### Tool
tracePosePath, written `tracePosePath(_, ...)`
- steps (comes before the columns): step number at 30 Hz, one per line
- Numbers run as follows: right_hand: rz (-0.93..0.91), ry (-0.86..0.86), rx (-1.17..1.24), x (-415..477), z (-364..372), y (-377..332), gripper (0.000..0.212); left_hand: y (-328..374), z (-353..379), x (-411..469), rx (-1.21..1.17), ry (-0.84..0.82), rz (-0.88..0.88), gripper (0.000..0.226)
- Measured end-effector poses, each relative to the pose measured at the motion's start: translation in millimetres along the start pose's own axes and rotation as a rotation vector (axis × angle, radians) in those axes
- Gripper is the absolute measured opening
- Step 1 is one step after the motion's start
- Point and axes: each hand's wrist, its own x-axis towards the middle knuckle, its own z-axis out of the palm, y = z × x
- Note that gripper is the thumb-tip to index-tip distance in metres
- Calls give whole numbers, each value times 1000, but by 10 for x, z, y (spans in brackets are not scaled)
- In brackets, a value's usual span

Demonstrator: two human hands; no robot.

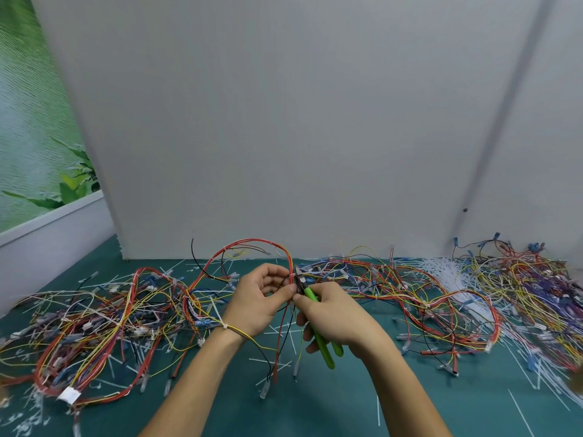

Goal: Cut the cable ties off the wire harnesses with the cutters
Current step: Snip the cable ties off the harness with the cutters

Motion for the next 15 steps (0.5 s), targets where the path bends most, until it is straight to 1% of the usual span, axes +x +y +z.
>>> tracePosePath(15,-6,4,-37,-19,-16,4,25,35,32,-34,11,-11,11,23)
